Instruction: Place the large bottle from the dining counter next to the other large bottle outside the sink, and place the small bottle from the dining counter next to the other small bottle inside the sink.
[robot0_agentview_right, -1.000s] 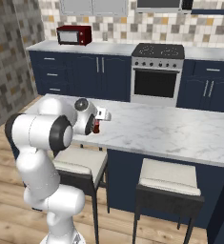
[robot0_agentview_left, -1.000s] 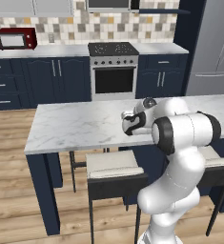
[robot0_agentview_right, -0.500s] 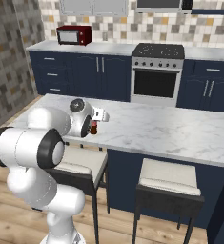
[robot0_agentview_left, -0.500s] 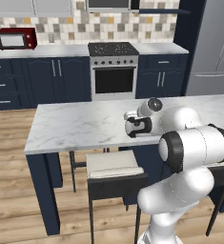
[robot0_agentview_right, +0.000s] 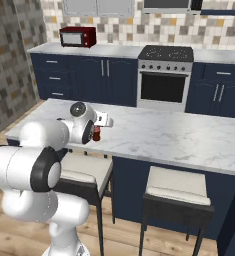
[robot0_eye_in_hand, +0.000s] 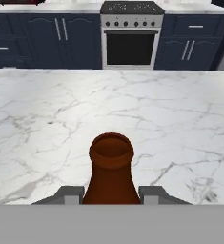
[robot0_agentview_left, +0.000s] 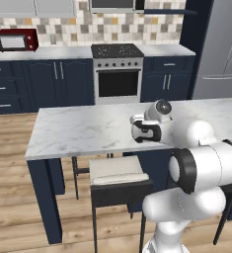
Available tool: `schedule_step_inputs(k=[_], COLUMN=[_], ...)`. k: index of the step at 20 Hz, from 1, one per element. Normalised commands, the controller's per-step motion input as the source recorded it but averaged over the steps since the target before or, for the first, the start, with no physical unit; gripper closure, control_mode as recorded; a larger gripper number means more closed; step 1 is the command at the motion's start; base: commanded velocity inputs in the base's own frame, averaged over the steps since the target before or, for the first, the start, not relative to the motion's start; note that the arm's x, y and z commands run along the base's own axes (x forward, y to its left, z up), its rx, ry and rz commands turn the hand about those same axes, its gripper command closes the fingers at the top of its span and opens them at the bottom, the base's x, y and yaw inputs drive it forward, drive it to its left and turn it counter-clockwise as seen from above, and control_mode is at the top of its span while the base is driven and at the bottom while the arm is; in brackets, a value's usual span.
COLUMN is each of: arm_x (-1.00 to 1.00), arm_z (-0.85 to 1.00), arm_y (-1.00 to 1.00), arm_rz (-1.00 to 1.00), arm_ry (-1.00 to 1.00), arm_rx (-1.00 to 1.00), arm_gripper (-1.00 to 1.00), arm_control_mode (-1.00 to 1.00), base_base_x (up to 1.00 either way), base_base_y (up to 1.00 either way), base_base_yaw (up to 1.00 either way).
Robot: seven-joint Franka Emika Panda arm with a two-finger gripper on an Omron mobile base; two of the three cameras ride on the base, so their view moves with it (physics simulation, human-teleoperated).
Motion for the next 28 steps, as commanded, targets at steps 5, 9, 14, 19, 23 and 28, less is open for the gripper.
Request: schedule_step_inputs(k=[5,9,14,19,23,28], arm_x=[0.00,0.00,0.00,0.00,0.00,0.00], arm_z=[0.00,0.00,0.00,0.00,0.00,0.00], arm_y=[0.00,0.00,0.00,0.00,0.00,0.00], arm_rz=[0.00,0.00,0.00,0.00,0.00,0.00], arm_ry=[0.00,0.00,0.00,0.00,0.00,0.00], arm_rx=[0.00,0.00,0.00,0.00,0.00,0.00], arm_gripper=[1.00,1.00,1.00,1.00,1.00,1.00], arm_control_mode=[1.00,1.00,1.00,1.00,1.00,1.00], base_base_x=[-0.33,-0.37,-0.48,-0.30,-0.10,-0.01], base_base_y=[0.00,0.00,0.00,0.00,0.00,0.00], base_base_yaw=[0.00,0.00,-0.07,-0.35,-0.54,-0.57])
